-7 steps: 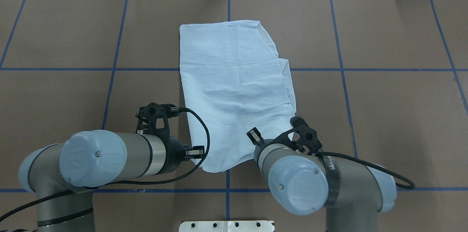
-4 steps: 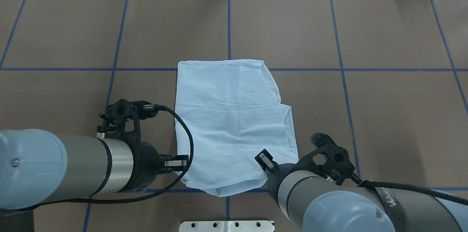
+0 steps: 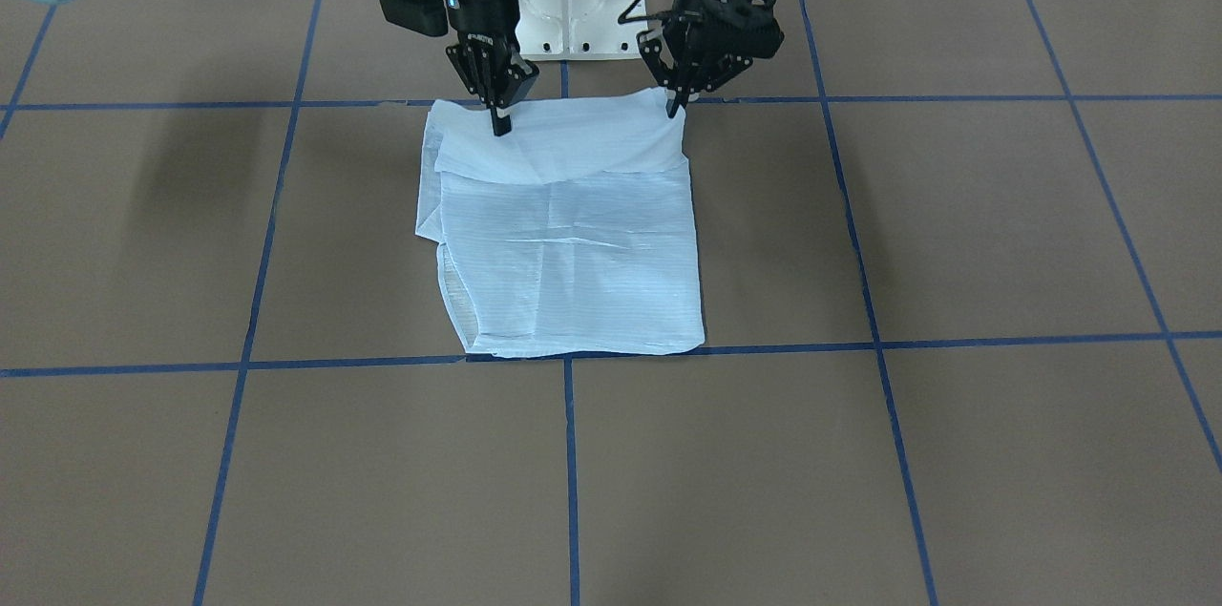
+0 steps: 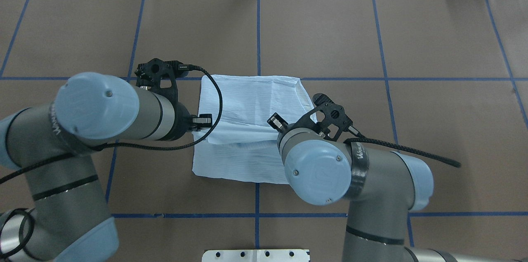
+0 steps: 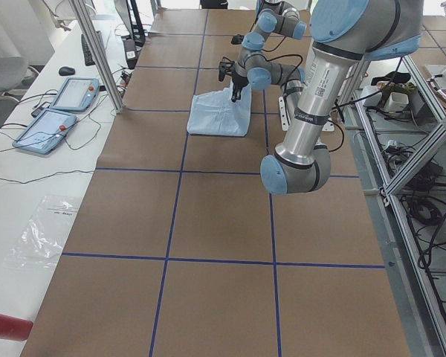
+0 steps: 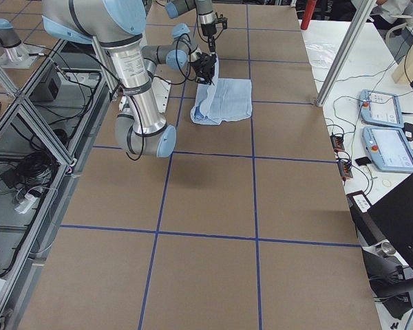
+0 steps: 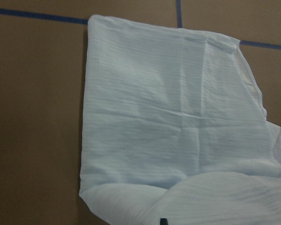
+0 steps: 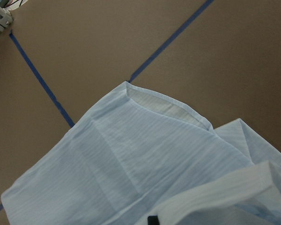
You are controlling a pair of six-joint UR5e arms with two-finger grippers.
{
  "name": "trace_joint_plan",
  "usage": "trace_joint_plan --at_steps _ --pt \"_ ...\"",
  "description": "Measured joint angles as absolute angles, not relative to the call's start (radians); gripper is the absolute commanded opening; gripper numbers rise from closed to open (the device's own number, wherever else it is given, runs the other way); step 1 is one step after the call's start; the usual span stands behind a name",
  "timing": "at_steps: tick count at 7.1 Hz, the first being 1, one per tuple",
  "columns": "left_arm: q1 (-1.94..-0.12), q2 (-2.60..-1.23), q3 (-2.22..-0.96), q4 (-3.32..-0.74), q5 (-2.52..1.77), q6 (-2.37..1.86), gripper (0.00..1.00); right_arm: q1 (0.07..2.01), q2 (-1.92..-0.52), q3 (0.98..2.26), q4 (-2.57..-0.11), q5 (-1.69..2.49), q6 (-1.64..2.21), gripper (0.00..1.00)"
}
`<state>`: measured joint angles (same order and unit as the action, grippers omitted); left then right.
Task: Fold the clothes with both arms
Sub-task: 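Lift the near edge with both grippers and fold it away from the robot, then lay the folded edge down with both grippers and open them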
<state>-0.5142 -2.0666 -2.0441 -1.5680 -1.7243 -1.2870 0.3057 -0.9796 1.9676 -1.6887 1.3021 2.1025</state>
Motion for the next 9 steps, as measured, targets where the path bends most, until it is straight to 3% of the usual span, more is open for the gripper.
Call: trace_joint_plan --at_steps 5,6,7,8,9 --pt "-0.609 -2.182 -1.633 -1.840 -1.673 -1.233 0.00 0.424 -0.837 1.569 -1.478 1.299 1.982 0.00" --pt "-0.621 -2.208 -1.565 -1.881 -1.664 -1.232 0.00 0.448 -0.802 1.489 -1.431 1.300 1.952 0.02" --pt "-0.631 -2.230 -1.504 -1.917 -1.650 -1.232 0.00 0.470 -0.781 1.438 -1.404 1.303 1.921 0.12" --pt "-0.640 -2.251 -1.442 -1.955 -1.641 -1.231 0.97 0.490 -0.766 1.406 -1.390 1.309 1.897 0.79" --pt "-0.650 -2.267 -1.394 -1.976 -1.635 -1.228 1.00 0.507 -0.753 1.376 -1.383 1.313 1.880 1.00"
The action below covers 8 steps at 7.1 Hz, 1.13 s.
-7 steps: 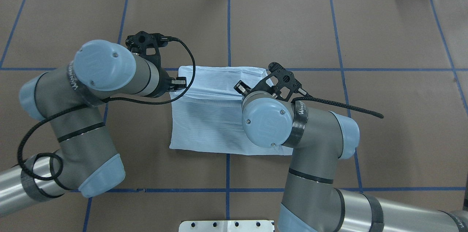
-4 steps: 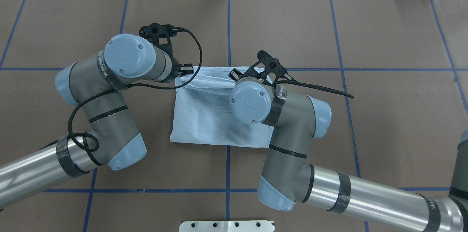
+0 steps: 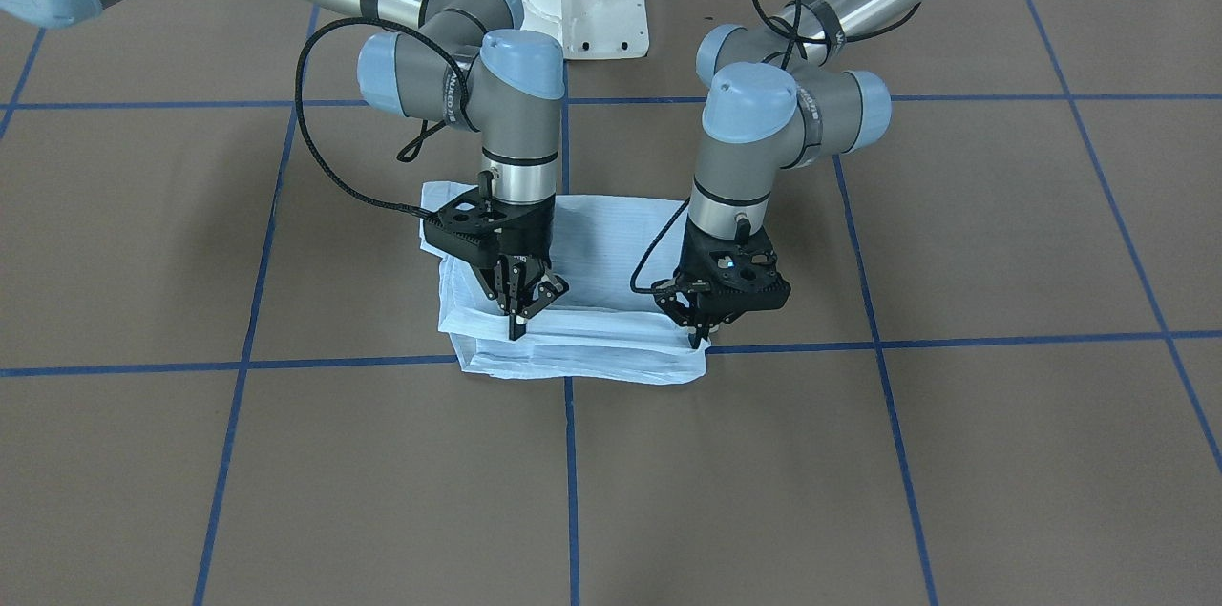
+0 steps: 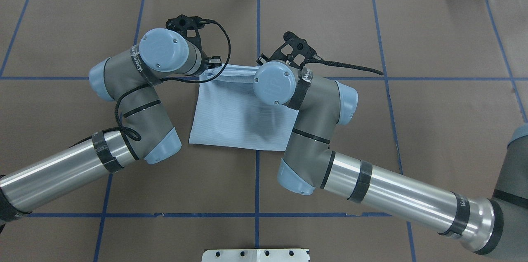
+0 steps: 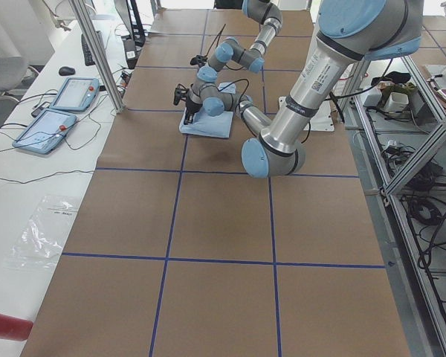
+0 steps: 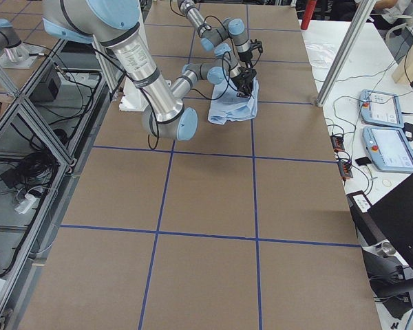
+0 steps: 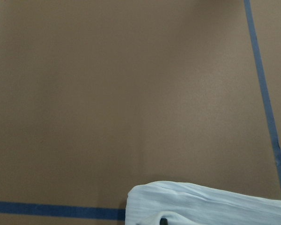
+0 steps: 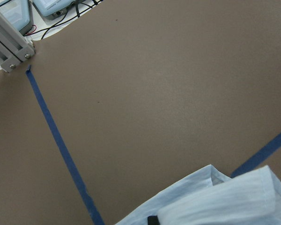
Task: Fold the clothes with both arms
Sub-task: 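Lay the folded edge down with both grippers and open them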
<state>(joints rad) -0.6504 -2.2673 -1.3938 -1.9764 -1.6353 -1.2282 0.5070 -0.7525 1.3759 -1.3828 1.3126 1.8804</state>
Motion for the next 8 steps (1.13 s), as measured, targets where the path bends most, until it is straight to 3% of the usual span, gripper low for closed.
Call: trace_joint_plan --at_steps 4,8 --pt "-0.708 -2.266 -1.406 -1.993 -1.688 -1.069 1.00 0.597 -0.700 1.333 -1.369 1.460 1.738 1.00" --pt "-0.627 -2.250 -1.410 -1.995 -1.694 -1.103 1.00 0.621 -0.761 1.403 -1.364 1.510 1.646 1.00"
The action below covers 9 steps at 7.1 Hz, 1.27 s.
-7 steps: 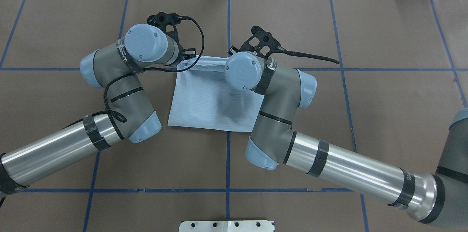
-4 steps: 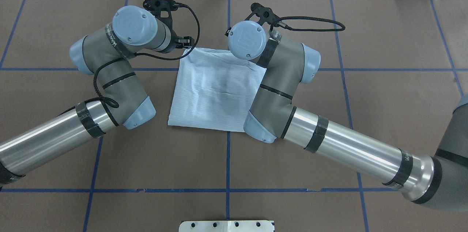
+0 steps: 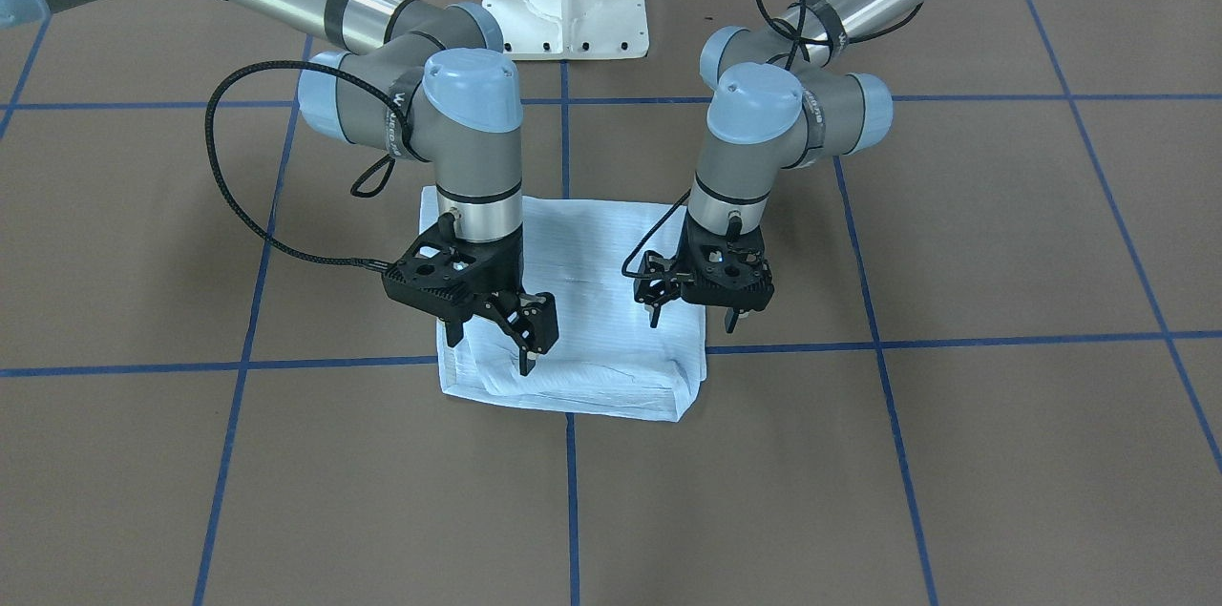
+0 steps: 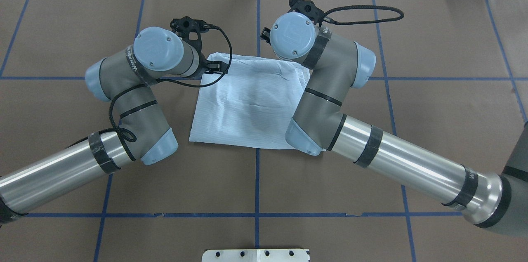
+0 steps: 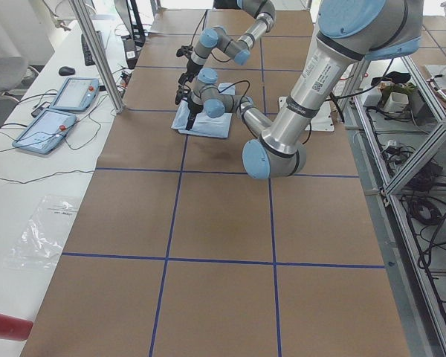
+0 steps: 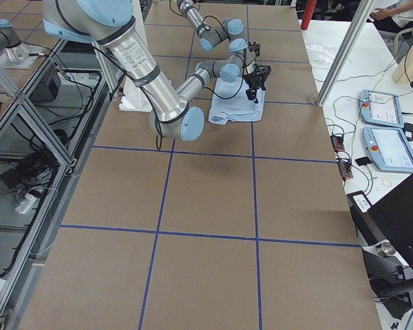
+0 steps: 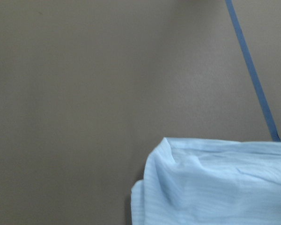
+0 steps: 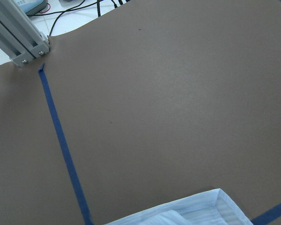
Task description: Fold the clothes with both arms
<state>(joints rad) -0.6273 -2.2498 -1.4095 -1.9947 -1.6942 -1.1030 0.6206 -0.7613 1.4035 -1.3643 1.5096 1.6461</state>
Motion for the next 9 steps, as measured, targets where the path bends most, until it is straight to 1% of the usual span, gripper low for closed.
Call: trace_joint_plan --at_steps 2,3,5,6,8,9 --pt "-0.628 -2.275 -1.345 -1.998 -1.645 -1.122 1.00 0.620 -0.780 1.423 -1.364 1.510 1.643 1.00" --pt "-0.639 -2.324 -1.273 -2.001 -1.623 -1.136 1.00 0.619 -0.786 1.424 -1.364 1.509 1.643 1.00" --pt "-0.675 -2.440 -1.073 -2.067 -1.607 -1.162 1.00 0.619 -0.807 1.425 -1.339 1.506 1.643 1.00" --pt "-0.713 -2.457 -1.024 -2.089 -1.606 -1.139 1.00 0.618 -0.818 1.425 -1.322 1.504 1.642 1.00" --pt "-0.797 -2.459 -1.003 -2.099 -1.615 -1.027 1.00 0.618 -0.825 1.425 -1.311 1.506 1.641 1.00" --pt "-0.816 -2.440 -1.043 -2.095 -1.652 -0.986 1.00 0.626 -0.825 1.426 -1.313 1.522 1.621 1.00"
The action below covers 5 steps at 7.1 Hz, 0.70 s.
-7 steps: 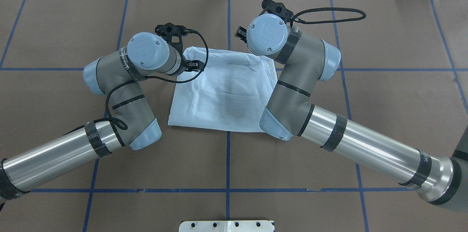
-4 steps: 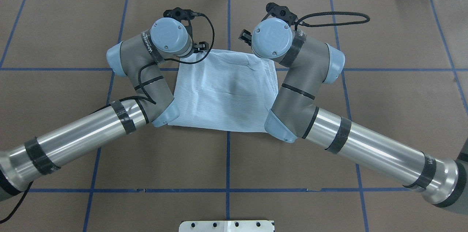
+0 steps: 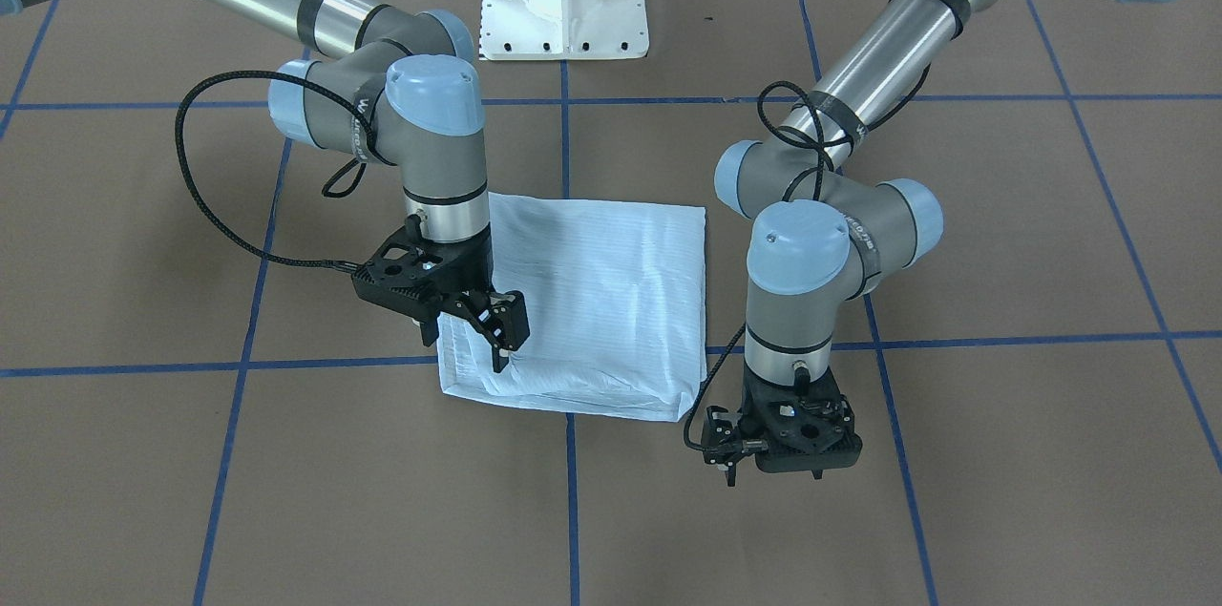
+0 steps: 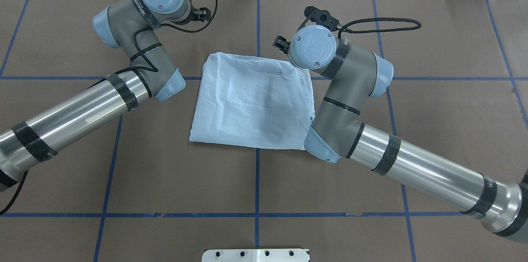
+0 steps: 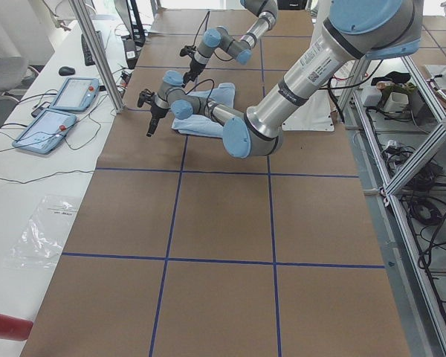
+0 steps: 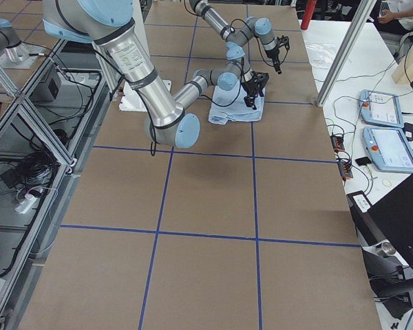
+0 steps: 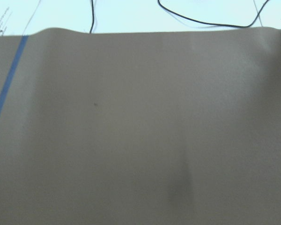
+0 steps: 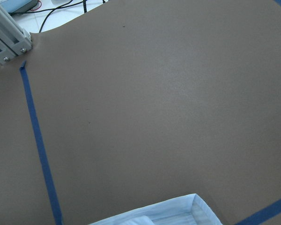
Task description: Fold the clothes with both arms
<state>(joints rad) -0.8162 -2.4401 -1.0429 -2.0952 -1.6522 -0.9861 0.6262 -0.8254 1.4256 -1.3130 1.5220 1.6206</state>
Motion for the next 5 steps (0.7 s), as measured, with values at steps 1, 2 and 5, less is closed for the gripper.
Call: trace_joint_plan --at_steps 1,2,5 --pt "-0.835 -2.379 -1.142 -2.082 -1.718 -0.934 1.00 0.658 -0.832 1.427 -1.319 1.571 1.570 1.00" --pt "-0.862 -2.284 -1.292 -2.038 -1.769 -0.851 1.00 0.719 -0.861 1.439 -1.322 1.653 1.483 1.00" --pt "-0.958 -2.055 -1.707 -1.800 -1.836 -0.577 1.00 0.973 -1.097 1.609 -1.364 1.937 1.048 1.00"
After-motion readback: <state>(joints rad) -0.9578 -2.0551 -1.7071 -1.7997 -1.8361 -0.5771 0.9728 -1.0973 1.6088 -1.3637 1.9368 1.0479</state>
